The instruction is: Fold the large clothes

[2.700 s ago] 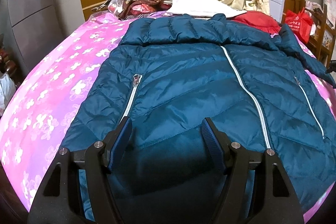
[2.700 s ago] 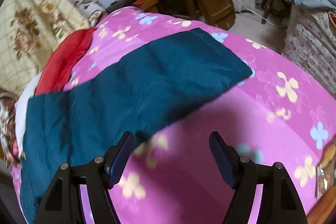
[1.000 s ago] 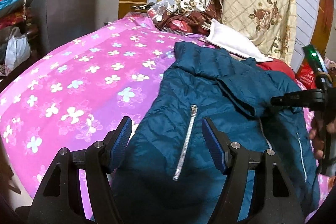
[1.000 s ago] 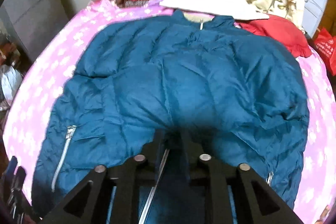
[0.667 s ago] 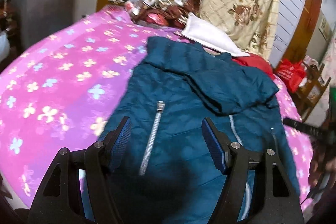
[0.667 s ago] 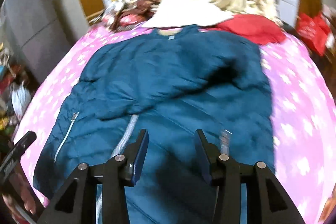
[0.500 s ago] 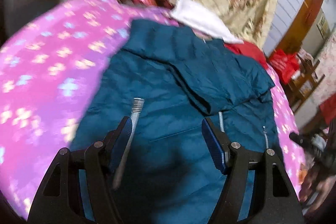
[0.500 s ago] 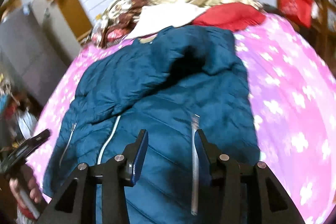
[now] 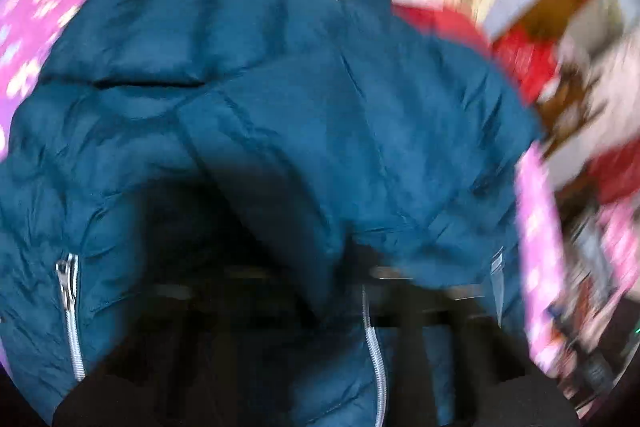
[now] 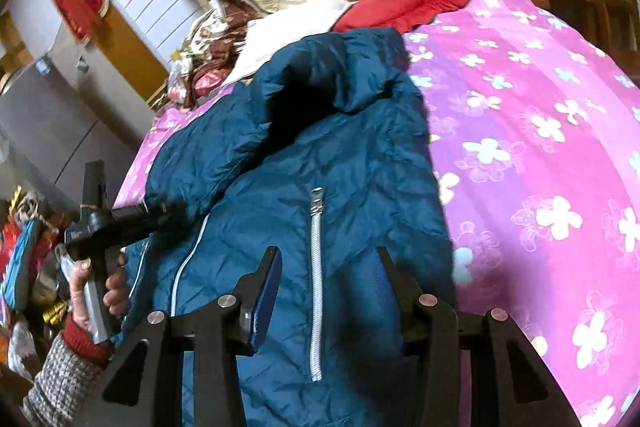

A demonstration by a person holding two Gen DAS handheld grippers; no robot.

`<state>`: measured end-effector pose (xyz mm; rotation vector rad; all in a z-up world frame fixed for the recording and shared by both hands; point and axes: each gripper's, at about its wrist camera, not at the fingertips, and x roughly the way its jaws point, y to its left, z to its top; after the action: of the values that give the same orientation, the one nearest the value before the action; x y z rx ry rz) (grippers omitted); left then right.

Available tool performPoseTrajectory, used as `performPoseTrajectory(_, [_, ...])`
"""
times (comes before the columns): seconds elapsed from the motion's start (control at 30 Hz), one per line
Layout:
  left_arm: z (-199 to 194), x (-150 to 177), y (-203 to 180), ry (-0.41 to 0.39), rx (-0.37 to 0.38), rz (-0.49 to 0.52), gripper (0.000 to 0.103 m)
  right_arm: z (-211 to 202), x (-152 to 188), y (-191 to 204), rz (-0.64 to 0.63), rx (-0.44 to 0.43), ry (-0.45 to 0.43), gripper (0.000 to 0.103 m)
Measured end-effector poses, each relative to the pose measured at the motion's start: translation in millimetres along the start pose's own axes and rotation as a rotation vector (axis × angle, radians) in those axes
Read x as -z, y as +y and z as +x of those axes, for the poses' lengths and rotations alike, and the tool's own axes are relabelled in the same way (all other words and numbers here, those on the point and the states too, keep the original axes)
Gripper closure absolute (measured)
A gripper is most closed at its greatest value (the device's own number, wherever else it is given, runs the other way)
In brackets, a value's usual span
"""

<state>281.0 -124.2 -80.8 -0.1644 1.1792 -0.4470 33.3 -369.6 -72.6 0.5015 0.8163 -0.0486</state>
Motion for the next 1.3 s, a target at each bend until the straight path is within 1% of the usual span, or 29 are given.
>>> performPoseTrajectory(0.07, [-8,-7,-11,-0.018,-0.057,0.048,0.095,-1,-2,-3,0.027,-0.012,-0.002,0.059])
performPoseTrajectory(0.1, [-19,-15,-16,-0.052,-0.102,0.08,0.096,-2,-2,-3,0.036,-0.028,-0.002,0.059])
performPoseTrajectory(0.13, [-26,-20,-17,-0.075,-0.122,0.089,0.096,-2,-3,-2,0.037,-0.036,-0.003,0.059])
performPoseTrajectory(0.23, [-53,-50,-3,-0.143,-0.181,0.072,0.096,-2,-6,7,0.009,-0.042,-0.009,0.059])
performPoseTrajectory(0.33, [-71,-81,24,-0.2,-0.247,0.024,0.096,8,-13,16,-0.025,-0.037,0.0,0.059])
performPoseTrajectory(0.4, [-68,-98,48,-0.194,-0.277,-0.007,0.096,21,-20,18,-0.034,-0.032,0.014,0.059])
performPoseTrajectory(0.43, [-64,-102,52,-0.187,-0.287,-0.012,0.096,31,-25,22,-0.039,-0.028,0.022,0.059])
performPoseTrajectory(0.5, [-49,-109,66,-0.167,-0.324,-0.017,0.096,48,-34,26,-0.046,-0.011,0.037,0.059])
performPoseTrajectory(0.57, [-31,-112,75,-0.144,-0.337,-0.03,0.094,62,-40,31,-0.037,-0.009,0.045,0.059])
performPoseTrajectory(0.63, [-15,-111,85,-0.12,-0.332,-0.061,0.085,70,-40,34,-0.021,-0.03,0.06,0.059])
performPoseTrajectory(0.67, [-12,-109,90,-0.118,-0.328,-0.077,0.077,71,-39,36,-0.02,-0.039,0.066,0.059])
performPoseTrajectory(0.7, [-14,-104,95,-0.13,-0.324,-0.096,0.07,71,-37,37,-0.025,-0.045,0.068,0.059])
performPoseTrajectory(0.77, [-20,-97,98,-0.135,-0.307,-0.114,0.065,69,-34,39,-0.037,-0.036,0.063,0.059])
performPoseTrajectory(0.8, [-28,-89,101,-0.136,-0.29,-0.113,0.063,66,-31,39,-0.04,-0.026,0.057,0.059])
performPoseTrajectory(0.87, [-39,-76,97,-0.149,-0.28,-0.103,0.062,56,-25,35,-0.024,-0.025,0.04,0.059])
performPoseTrajectory(0.97, [-67,-36,98,-0.165,-0.292,-0.07,0.058,31,-13,24,0.019,-0.022,0.003,0.059])
performPoseTrajectory(1.03, [-83,-11,103,-0.172,-0.298,-0.066,0.054,9,-3,12,0.058,-0.012,-0.041,0.059])
performPoseTrajectory(1.07, [-92,8,107,-0.176,-0.301,-0.073,0.054,-2,2,6,0.077,-0.002,-0.057,0.059])
performPoseTrajectory(1.1, [-99,22,110,-0.181,-0.309,-0.081,0.054,-12,7,-1,0.096,0.012,-0.068,0.059])
performPoseTrajectory(1.2, [-122,70,122,-0.208,-0.376,-0.115,0.054,-35,26,-27,0.144,0.085,-0.062,0.059])
performPoseTrajectory(1.23, [-126,81,125,-0.212,-0.381,-0.122,0.054,-42,34,-35,0.152,0.121,-0.058,0.059])
performPoseTrajectory(1.3, [-134,108,131,-0.212,-0.364,-0.139,0.054,-49,49,-47,0.167,0.178,-0.039,0.059])
